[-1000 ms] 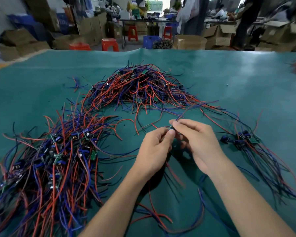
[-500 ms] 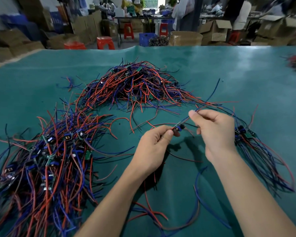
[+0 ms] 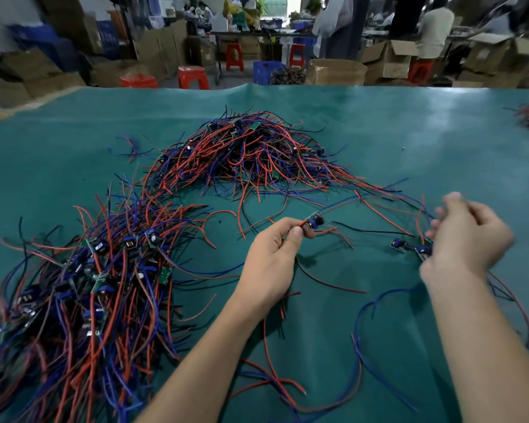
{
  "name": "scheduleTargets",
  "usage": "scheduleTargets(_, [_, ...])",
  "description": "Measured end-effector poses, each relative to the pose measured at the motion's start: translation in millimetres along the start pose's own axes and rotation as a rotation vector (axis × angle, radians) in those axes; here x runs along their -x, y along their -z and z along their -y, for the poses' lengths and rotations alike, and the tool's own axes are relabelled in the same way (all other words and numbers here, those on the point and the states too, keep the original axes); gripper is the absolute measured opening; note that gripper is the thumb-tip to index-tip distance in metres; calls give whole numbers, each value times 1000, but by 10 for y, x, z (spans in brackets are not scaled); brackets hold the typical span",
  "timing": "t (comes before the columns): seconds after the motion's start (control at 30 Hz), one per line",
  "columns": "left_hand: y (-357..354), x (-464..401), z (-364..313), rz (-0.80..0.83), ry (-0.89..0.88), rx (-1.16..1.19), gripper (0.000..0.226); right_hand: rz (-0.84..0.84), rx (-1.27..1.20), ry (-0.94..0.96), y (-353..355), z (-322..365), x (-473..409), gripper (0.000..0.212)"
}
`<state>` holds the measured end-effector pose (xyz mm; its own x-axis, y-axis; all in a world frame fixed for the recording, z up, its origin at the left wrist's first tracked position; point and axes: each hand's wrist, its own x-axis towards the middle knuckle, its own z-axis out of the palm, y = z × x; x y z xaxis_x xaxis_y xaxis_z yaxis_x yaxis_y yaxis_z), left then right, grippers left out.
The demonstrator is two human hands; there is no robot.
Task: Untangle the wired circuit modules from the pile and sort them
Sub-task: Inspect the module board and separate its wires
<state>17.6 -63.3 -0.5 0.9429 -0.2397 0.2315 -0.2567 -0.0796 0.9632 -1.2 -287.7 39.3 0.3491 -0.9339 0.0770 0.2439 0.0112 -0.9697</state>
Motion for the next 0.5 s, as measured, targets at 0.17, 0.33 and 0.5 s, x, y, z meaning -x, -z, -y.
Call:
scheduleTargets(0.17, [-14,6,-17,-36,3,74,27,790,268,7,-234,-91,563,24])
scheduleTargets(0.33, [-11,2,-34,51,-19,8,27,948,185,128,-251,-154,749,7])
scheduleTargets(0.5, [-23,30,-50,141,25,60,24,733,152,228,-235,-89,606,9])
